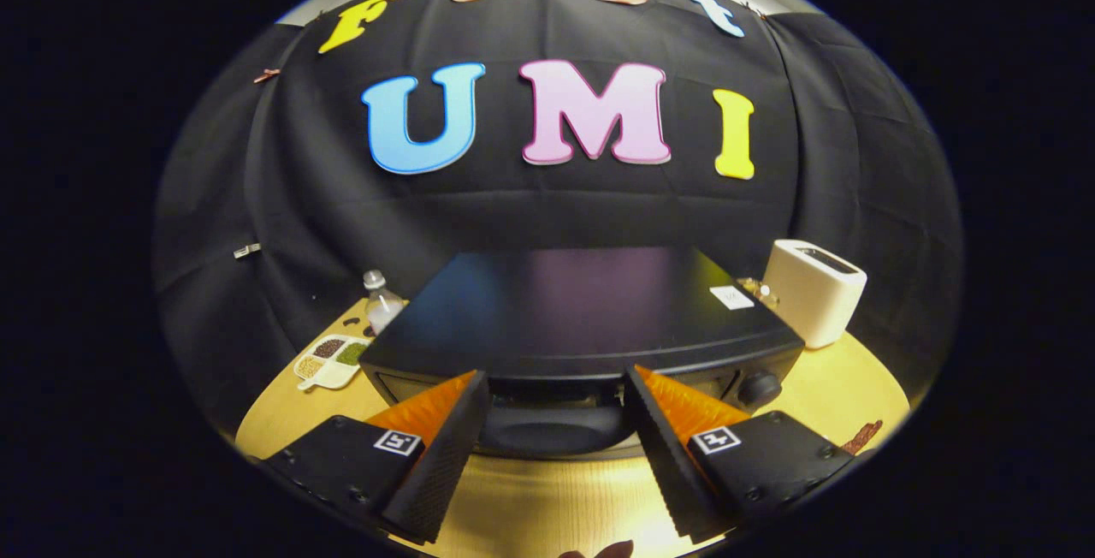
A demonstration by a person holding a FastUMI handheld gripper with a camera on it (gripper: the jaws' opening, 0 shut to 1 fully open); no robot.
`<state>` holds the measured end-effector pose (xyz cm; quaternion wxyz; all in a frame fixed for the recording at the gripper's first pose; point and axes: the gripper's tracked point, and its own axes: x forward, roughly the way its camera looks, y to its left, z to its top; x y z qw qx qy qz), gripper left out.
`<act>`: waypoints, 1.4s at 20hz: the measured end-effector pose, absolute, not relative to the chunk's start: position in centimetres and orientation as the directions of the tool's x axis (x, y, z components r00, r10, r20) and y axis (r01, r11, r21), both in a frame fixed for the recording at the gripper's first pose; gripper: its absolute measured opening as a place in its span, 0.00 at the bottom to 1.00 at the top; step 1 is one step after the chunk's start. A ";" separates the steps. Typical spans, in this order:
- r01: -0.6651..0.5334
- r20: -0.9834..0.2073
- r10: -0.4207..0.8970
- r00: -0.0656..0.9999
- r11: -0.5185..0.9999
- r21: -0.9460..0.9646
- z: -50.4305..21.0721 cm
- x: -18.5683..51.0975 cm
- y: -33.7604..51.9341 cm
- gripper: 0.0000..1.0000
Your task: Open the toaster oven, put the food inside, and close the toaster oven door.
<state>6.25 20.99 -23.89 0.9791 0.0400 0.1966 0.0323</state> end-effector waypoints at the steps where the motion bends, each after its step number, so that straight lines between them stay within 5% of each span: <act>1: -0.043 -0.389 0.070 0.919 0.996 0.078 -23.9 6.0 21.2 0.99; 14: -0.051 -0.410 0.092 0.907 0.993 0.108 -25.2 1.2 20.9 1.00; 28: -0.082 -0.586 0.101 0.804 0.995 0.060 -31.4 -6.8 21.0 0.98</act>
